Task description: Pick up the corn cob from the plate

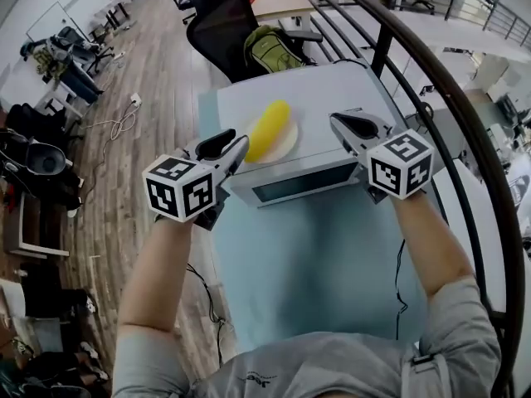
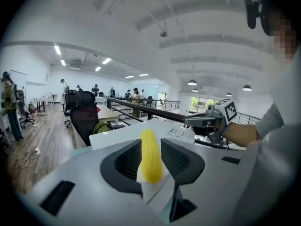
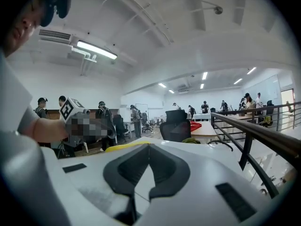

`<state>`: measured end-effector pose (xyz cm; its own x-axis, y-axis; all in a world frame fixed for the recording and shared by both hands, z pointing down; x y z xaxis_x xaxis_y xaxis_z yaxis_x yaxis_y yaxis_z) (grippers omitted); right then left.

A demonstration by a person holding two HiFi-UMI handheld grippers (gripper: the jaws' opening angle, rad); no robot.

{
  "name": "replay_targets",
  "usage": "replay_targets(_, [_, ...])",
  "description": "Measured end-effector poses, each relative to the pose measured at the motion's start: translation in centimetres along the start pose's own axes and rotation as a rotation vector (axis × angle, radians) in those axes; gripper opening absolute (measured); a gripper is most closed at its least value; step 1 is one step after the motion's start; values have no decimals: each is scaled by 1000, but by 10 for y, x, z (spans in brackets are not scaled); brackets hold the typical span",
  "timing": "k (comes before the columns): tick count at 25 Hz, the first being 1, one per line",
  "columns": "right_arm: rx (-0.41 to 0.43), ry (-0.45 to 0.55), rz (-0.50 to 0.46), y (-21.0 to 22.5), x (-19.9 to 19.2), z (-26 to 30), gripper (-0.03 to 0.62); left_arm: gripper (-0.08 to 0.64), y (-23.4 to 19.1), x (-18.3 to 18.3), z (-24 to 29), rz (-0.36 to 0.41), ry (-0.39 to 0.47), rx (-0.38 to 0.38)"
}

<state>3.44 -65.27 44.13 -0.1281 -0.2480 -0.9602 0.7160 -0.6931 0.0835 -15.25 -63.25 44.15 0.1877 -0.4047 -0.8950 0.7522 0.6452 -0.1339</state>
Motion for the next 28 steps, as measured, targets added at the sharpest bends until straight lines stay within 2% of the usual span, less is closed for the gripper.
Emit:
replay_targets(2, [-14, -19, -18, 7, 1, 10, 15, 142, -4, 5, 15, 9, -47, -13])
replay_targets(7, [-23, -43, -54, 12, 5, 29, 15, 233, -12, 9, 43, -36, -153, -51])
replay_targets(11, [-19, -44, -62, 28, 0, 45, 15, 302, -16, 4, 77, -43, -249, -73])
replay_targets(15, [-15, -40, -61, 21, 1, 48, 15, 313, -18, 1, 85, -26, -307, -62])
replay_targets(20, [-7, -44, -70, 18, -8, 55, 15, 319, -12, -10, 99, -11, -370, -84])
replay_targets(28, [0, -62, -78, -3, 1, 53, 15, 319, -7, -15, 91, 24, -448, -62])
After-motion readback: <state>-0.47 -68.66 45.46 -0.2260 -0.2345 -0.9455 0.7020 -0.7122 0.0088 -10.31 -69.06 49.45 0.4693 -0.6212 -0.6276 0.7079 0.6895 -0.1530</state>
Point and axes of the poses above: the fingertips, and each gripper's own axes: z forward along the fingers, y to its right, x out of its top, the point moved 1 cm from there along -z, backward along the fingers, and after that the axes turned 2 degrees about -y, right-handed, at the moved point
